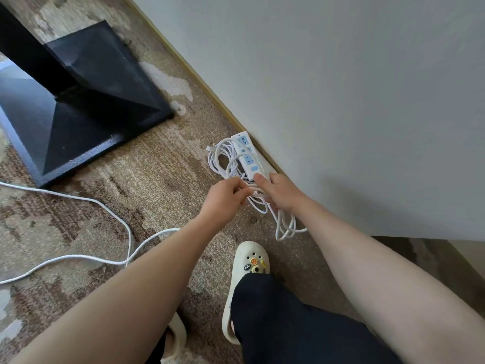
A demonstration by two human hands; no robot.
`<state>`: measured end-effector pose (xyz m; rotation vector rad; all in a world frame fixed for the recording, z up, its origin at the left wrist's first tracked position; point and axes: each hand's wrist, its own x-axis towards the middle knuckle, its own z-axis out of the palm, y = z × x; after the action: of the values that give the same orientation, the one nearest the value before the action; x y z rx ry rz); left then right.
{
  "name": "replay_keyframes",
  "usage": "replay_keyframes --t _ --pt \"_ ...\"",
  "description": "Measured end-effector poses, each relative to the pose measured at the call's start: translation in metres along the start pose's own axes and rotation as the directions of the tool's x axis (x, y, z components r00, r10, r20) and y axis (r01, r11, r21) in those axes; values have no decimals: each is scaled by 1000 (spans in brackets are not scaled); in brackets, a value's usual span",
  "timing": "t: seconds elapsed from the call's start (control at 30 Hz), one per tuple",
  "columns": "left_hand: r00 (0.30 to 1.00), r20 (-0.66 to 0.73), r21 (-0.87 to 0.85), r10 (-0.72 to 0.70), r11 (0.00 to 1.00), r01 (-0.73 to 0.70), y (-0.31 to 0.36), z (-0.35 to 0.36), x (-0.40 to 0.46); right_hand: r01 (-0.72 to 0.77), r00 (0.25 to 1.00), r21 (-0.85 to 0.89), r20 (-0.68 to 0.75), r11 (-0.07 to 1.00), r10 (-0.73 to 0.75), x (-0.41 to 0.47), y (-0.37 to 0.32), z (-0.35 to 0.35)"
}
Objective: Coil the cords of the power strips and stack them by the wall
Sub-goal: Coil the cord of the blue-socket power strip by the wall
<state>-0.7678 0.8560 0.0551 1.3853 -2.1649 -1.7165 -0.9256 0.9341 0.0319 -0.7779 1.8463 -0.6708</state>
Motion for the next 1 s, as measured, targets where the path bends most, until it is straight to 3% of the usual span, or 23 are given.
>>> replay_keyframes --t 0.07,0.2,0.37,0.53,0.67,0.8,1.0 --pt "1000 12 -8 -18 1000 18 -6 -9 -1 14 999 -101 -40 995 -19 1 2 -3" --pt "999 30 171 -36 985 31 -22 -44 -6 37 996 -296 -72 954 -61 2 8 -21" --pt "994 -104 252 -37 966 63 -18 -69 -7 33 996 -432 -64 901 -67 1 -1 -26" --pt "990 -139 93 -23 995 36 5 -69 -5 66 993 -349 -71 935 -96 -1 -8 -22" --pt "998 -60 132 6 991 2 3 -72 -9 65 990 -222 -106 973 -91 -7 -6 -27" --pt "1000 7 253 -2 967 0 -13 -81 -14 15 984 -306 -167 952 -69 -4 0 -40" --pt "998 39 268 -48 963 36 -37 -102 -22 -41 964 -408 -257 912 -72 1 0 -53"
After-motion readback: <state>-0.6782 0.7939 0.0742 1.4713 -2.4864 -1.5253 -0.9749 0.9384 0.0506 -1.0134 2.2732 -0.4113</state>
